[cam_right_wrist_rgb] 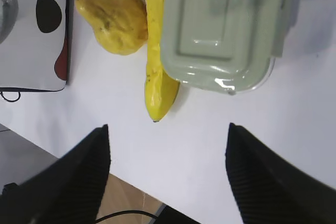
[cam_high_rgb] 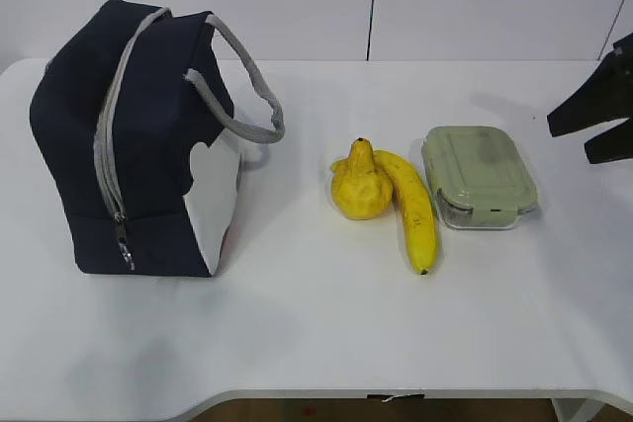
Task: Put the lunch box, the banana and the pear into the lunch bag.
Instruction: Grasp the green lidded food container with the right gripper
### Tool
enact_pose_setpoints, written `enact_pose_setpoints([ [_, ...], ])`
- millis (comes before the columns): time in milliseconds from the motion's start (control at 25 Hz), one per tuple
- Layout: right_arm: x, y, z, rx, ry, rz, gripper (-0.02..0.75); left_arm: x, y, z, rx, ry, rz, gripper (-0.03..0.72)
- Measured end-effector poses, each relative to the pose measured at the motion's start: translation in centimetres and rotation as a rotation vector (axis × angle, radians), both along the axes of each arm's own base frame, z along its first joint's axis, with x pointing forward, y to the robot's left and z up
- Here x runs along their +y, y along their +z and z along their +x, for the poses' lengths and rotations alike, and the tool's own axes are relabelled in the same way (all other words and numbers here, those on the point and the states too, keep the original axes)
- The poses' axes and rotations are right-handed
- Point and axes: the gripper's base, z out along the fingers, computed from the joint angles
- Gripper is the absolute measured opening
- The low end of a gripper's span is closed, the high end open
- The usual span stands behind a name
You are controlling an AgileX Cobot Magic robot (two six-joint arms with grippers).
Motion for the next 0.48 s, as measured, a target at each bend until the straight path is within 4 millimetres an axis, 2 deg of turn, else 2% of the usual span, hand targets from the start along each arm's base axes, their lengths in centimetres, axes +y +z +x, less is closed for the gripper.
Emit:
enact_pose_setpoints([
  [320, -1.6, -0.2, 5.2, -0.047, 0.026, -0.032, 0.547, 0.0, 0.0, 0.0, 0.000, 0.000, 0.000, 0.244],
  [480, -2.4, -1.8, 6.2, 0.005, 0.037, -0.094, 0.547, 0.0, 0.0, 0.0, 0.000, 0.000, 0.000, 0.244],
])
